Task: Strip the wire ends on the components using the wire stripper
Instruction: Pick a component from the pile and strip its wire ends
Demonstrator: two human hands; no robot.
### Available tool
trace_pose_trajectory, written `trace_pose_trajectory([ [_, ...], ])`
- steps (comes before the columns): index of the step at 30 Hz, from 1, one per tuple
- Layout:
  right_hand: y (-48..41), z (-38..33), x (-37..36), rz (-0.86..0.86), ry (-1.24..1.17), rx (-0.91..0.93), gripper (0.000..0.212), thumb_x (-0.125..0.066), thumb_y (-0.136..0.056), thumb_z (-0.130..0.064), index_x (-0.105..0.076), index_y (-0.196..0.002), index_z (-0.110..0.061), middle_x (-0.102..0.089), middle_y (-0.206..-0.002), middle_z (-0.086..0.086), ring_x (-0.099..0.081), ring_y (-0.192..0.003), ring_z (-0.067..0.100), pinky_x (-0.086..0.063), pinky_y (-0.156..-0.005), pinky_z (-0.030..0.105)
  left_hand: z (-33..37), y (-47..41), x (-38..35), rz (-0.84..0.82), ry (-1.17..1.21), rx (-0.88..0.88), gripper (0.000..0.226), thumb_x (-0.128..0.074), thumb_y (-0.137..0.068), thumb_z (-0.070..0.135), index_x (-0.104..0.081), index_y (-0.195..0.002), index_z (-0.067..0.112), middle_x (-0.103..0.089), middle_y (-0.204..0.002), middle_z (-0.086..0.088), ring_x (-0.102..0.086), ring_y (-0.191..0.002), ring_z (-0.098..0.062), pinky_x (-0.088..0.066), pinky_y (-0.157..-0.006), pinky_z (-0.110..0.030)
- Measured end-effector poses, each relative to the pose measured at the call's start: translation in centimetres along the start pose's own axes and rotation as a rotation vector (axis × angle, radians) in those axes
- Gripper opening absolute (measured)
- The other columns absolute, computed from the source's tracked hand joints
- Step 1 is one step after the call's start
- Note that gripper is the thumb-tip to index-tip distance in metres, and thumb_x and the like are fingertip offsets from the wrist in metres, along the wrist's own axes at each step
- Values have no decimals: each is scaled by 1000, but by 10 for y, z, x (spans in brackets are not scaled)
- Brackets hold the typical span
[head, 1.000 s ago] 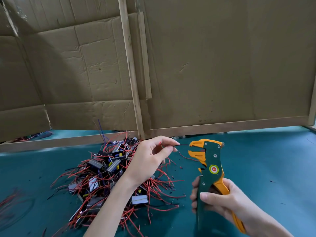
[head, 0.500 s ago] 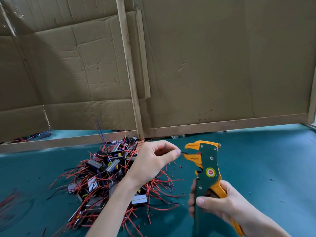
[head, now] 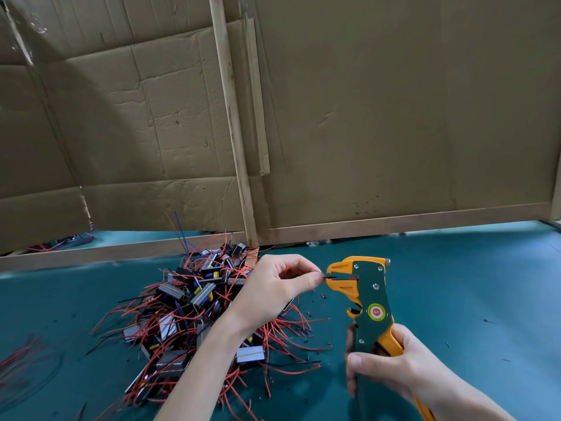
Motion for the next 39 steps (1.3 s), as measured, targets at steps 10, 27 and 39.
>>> trace_pose_trajectory([
  [10, -2, 3, 6, 242, 95, 45, 38, -84, -59, -27, -51, -52, -10, -47, -44, 17, -45, -32, 23, -39, -38, 24, -10, 5, -9, -175, 315, 179, 16, -53, -84, 26, -42, -85, 14, -44, -72, 2, -34, -60, -12, -36, -71, -26],
  [27, -1, -6, 10, 104, -124, -15, 39, -85, -50, -3, -64, -82, 7, -60, -76, 35, -62, -67, 45, -57, -62, 46, -3, 0, -1, 112, 27, -87, 11, -71, -78, 32, -74, -83, 23, -65, -72, -6, -54, -67, -14, -47, -67, -30],
  [39, -3, -2, 8, 14, -31, -18, 23, -79, -65, -1, -66, -84, 2, -64, -80, 32, -66, -73, 43, -57, -69, 44, -3, 1, -10, 11, 7, -52, 6, -66, -90, 14, -69, -86, 16, -60, -71, 6, -51, -68, -10, -43, -65, -23],
])
Point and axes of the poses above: each hand's wrist, its own y-axis away from the middle knuckle, its own x-axis out of the back of the hand, z = x × y, the point moved 6 cm from there along -y, towards the middle knuckle
